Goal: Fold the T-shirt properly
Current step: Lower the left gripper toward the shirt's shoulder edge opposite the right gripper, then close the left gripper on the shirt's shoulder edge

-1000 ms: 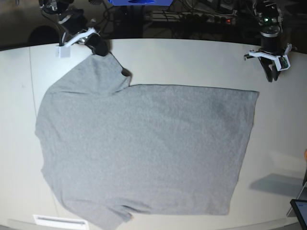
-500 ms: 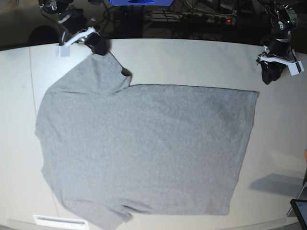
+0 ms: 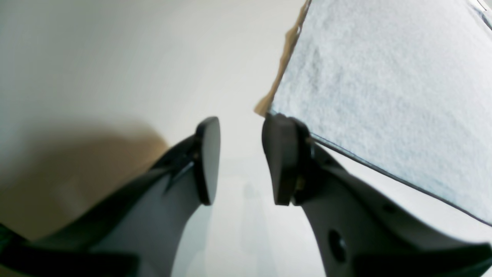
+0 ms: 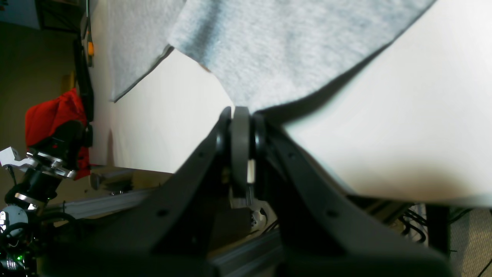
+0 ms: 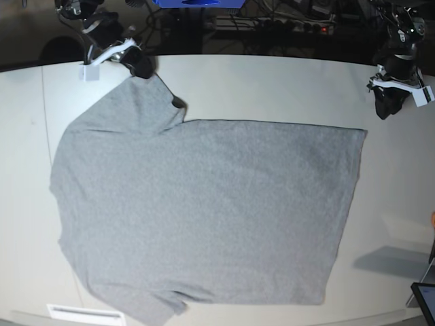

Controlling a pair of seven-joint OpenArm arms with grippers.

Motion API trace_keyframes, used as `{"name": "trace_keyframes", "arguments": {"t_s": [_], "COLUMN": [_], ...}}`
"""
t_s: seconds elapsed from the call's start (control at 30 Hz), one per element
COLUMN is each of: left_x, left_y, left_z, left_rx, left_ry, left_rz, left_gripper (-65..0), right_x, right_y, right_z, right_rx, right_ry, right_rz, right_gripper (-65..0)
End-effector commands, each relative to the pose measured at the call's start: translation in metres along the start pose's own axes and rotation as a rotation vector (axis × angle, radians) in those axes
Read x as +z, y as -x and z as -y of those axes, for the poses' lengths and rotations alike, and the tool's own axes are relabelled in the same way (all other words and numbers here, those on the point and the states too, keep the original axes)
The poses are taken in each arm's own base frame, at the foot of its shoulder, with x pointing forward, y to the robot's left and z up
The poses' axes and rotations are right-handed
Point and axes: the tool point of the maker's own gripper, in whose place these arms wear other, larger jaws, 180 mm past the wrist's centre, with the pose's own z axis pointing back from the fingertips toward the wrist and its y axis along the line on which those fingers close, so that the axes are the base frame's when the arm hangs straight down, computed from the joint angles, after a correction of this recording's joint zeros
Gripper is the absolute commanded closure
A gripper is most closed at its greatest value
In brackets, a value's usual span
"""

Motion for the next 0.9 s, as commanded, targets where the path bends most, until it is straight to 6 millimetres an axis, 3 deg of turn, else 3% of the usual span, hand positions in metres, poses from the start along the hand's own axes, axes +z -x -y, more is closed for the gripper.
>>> {"name": "trace_keyframes", "arguments": {"t_s": [0.0,0.07,0.2,0.33,0.57,0.87], "left_x": [-0.003,-0.008,-0.024,-0.029,-0.044,-0.067], "left_y": [-0.016,-0.01,0.006,0.004,0.001,0.022], "left_z": [0.001,-0.005,-0.01,-0.014,-0.001,-0.001], "left_rx": [-0.002,0.028,0.081,0.113,0.153,0.25], "left_ry": [0.013,0.003,-0.006,-0.018,0.011,0.015], "left_rz": [0.047,0.036,-0.053,-0.062,-0.066,-0.125], "left_gripper": [-22.7,-25.9,-40.0,-40.1,-40.1,-40.1], "right_x": [0.002,0.002,0.003,0.003,0.003,0.003], "right_y": [-0.003,-0.003,-0.003,-0.003,-0.003,-0.004], "right_z": [-0.005,-0.005,-0.005,-0.004,-0.004,-0.004], "right_rx": [0.003,0.003,0.004,0.009,0.009,0.011], "right_ry": [-0.02,-0.02,-0.02,-0.018,-0.018,-0.02], "right_rz": [0.013,0.013,0.013,0.01,0.01,0.012], "right_gripper": [-0.3,-0.3,-0.3,-0.3,-0.3,-0.3]}}
